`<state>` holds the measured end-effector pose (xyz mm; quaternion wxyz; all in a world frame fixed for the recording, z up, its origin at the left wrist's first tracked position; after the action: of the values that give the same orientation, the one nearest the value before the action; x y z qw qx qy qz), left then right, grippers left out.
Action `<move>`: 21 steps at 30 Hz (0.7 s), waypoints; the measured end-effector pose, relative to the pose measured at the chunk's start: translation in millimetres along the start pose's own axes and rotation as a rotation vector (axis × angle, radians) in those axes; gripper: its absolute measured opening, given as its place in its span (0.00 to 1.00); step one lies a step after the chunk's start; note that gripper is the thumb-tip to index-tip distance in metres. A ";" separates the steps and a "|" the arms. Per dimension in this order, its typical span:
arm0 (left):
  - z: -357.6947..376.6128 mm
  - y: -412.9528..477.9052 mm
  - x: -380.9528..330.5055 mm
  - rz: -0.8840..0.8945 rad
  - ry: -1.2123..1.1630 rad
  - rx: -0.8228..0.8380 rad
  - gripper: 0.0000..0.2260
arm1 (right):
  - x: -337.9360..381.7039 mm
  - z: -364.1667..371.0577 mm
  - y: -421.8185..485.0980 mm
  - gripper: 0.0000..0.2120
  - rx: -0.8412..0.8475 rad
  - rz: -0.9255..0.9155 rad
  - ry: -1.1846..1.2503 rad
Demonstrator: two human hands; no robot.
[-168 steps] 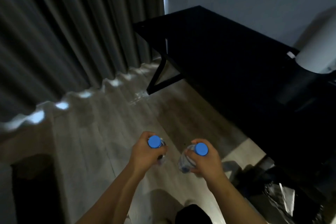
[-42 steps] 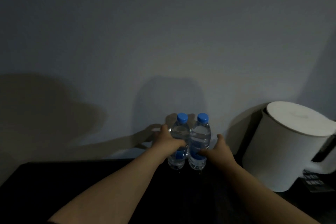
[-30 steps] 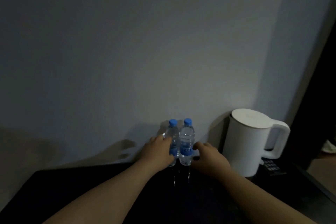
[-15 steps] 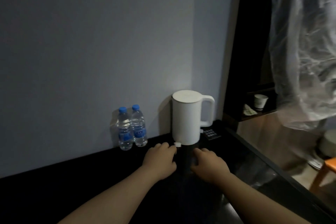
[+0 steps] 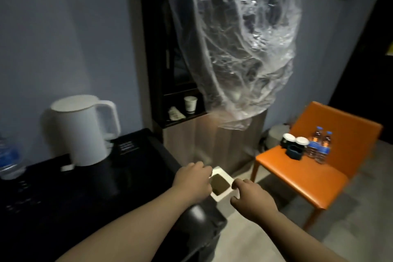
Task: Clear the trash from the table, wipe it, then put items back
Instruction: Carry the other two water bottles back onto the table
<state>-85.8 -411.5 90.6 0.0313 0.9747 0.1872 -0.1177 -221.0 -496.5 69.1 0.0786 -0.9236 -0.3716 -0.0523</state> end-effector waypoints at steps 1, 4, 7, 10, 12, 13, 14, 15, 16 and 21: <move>8.0 12.4 -17.8 0.025 0.000 0.016 0.14 | -21.1 -1.8 0.6 0.16 -0.001 0.034 0.016; 29.1 49.4 -62.1 0.087 0.015 0.061 0.14 | -76.4 -3.9 4.8 0.17 0.013 0.120 0.077; 47.4 90.3 -95.0 0.140 0.004 0.085 0.14 | -123.8 -4.3 16.2 0.16 0.022 0.176 0.106; 66.9 135.8 -120.9 0.172 -0.019 0.118 0.14 | -166.5 -5.1 38.6 0.13 0.031 0.212 0.133; 82.1 169.3 -134.2 0.197 -0.034 0.141 0.13 | -195.6 -6.3 62.2 0.11 0.022 0.235 0.117; 89.6 186.5 -138.9 0.206 -0.044 0.153 0.13 | -208.8 -7.1 75.8 0.10 0.026 0.249 0.107; 96.3 204.6 -142.8 0.210 -0.056 0.161 0.13 | -221.7 -7.5 91.2 0.10 0.039 0.259 0.098; 102.0 222.6 -145.5 0.209 -0.064 0.166 0.13 | -233.1 -7.8 106.8 0.10 0.057 0.266 0.097; 106.3 240.2 -147.6 0.204 -0.069 0.174 0.13 | -243.4 -7.6 122.6 0.10 0.080 0.273 0.107; 120.5 319.4 -159.0 0.167 -0.087 0.218 0.14 | -284.4 -7.9 196.9 0.10 0.158 0.269 0.137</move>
<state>-136.6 -777.4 17.4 -0.0572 0.9785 0.0901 -0.1762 -288.8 -831.0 11.8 0.1823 -0.9502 -0.2413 -0.0750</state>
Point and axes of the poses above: each hand's wrist, its own y-axis towards the middle knuckle, its own z-axis out of the palm, x = y × z, the point moved 1 cm from there along y, towards the middle knuckle, and after that the axes turned 6 degrees about -y, right-handed, at the moved point
